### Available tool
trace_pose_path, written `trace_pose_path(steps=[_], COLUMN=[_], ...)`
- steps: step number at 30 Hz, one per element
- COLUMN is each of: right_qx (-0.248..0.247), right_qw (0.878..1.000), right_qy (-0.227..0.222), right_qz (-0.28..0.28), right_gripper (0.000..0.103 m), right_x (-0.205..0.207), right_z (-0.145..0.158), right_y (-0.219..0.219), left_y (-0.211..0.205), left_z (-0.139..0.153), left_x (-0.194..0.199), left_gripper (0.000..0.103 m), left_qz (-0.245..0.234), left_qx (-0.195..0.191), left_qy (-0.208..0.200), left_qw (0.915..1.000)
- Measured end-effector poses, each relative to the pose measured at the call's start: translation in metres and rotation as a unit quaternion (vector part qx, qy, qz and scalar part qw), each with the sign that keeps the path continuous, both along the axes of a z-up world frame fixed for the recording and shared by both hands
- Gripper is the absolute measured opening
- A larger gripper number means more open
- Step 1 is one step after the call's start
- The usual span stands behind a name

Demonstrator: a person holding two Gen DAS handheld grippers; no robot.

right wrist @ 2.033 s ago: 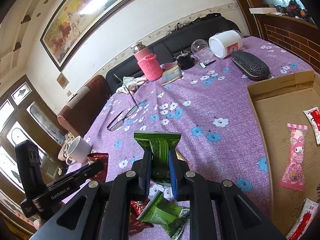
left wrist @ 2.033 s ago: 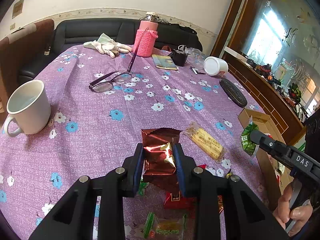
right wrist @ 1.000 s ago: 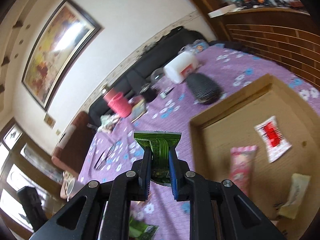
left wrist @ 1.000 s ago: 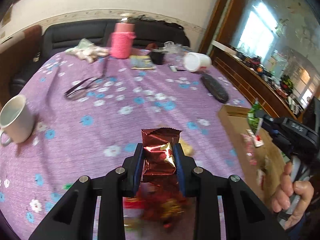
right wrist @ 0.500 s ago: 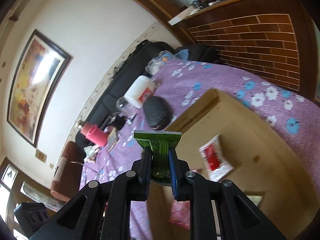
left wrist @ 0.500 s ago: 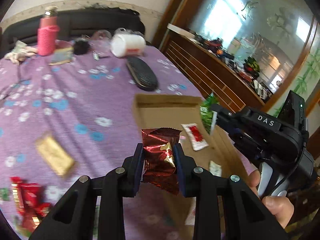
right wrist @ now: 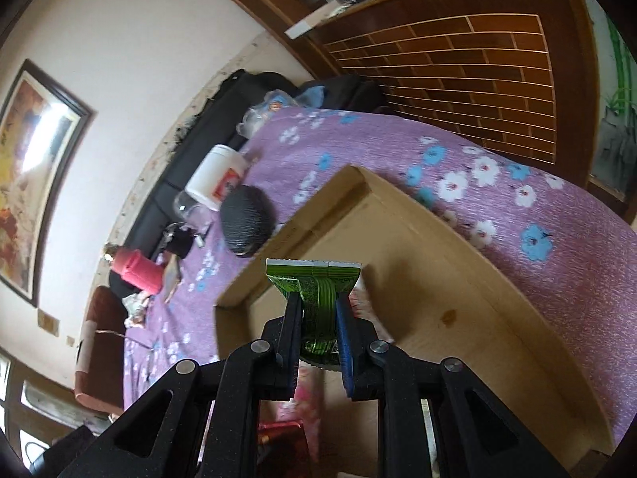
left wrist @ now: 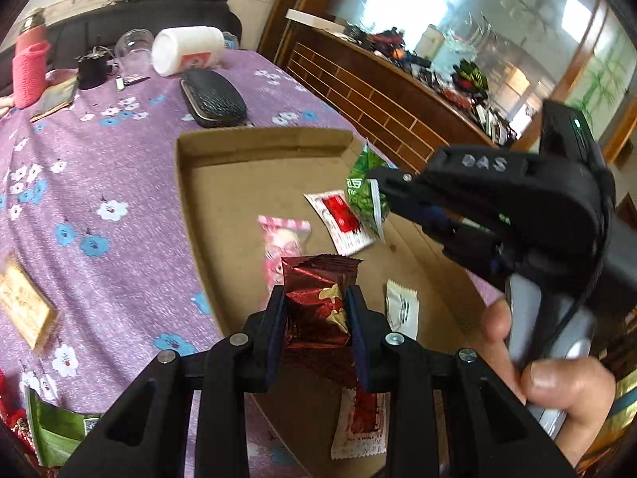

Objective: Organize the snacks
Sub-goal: 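Carry both held packets toward the cardboard tray, then open the right gripper to drop the green packet while the left drops the red foil bag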

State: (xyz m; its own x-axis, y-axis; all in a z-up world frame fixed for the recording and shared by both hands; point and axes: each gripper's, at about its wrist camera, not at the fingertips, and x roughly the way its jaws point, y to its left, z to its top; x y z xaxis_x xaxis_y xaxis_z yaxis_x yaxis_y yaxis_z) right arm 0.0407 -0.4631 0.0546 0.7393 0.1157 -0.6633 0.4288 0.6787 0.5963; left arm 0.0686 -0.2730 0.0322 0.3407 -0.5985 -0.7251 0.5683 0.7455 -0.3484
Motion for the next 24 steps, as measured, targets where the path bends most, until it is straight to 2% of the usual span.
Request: trace_pose_path(steps=[7,13,21,24], right_qx=[-0.003,-0.007,-0.013,-0.024], right_qw=[1.000,0.999,0.999,0.999], right_qy=[0.026,0.029,0.029,0.026], right_qz=[-0.009,-0.015,-0.023,-0.031], right_gripper=[0.019,0.019,0.020,0.024], right_x=[0.003,0.005,0.002,0.000], right_z=[-0.011,-0.012,-0.008,-0.003], right_y=[-0.005,-0.006,-0.006,-0.006], left_y=[-0.007,-0.007,-0.003,-0.001], left_z=[-0.005,-0.005,-0.004,0.000], left_x=[-0.008,-0.012,-0.008,-0.009], left_gripper=[0.028,0.029,0.031,0.031], left_qz=[-0.017,-0.017,-0.010,-0.006], left_qx=[0.015,0.024,0.018,0.013], left_qy=[-0.008,-0.019,-0.012,-0.013], left_qw=[0.9997,0.9994,0.9997,0.9998])
